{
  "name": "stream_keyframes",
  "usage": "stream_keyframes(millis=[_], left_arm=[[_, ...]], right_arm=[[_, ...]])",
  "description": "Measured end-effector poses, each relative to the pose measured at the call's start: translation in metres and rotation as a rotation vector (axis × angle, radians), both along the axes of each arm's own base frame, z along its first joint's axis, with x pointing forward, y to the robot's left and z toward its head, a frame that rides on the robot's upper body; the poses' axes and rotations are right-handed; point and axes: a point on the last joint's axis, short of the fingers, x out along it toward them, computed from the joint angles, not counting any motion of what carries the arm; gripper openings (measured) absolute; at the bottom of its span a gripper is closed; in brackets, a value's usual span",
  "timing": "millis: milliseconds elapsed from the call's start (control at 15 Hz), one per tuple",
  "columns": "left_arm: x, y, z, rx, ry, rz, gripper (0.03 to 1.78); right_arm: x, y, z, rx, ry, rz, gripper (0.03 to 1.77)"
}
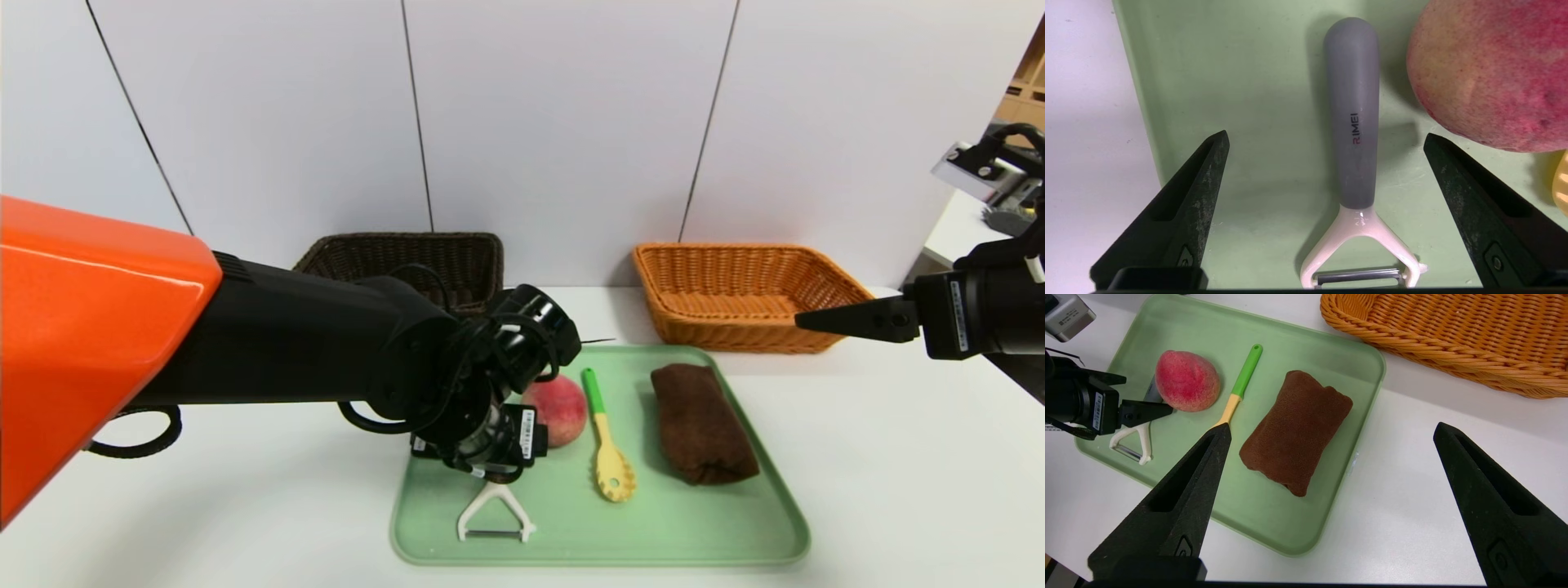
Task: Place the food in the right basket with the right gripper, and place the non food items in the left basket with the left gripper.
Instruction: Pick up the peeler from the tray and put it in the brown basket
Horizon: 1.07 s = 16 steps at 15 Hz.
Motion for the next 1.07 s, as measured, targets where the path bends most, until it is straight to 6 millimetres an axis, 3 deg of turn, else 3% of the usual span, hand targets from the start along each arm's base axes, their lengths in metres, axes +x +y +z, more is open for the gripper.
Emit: stream_keyframes(millis=[1067], left_arm=[[0.0005, -0.0016, -0.0059, -0.010, 0.031, -0.014, 1.69]], right_arm=[[-0.0032, -0.0014, -0.0026, 0.001, 0.005, -0.004, 1.71]])
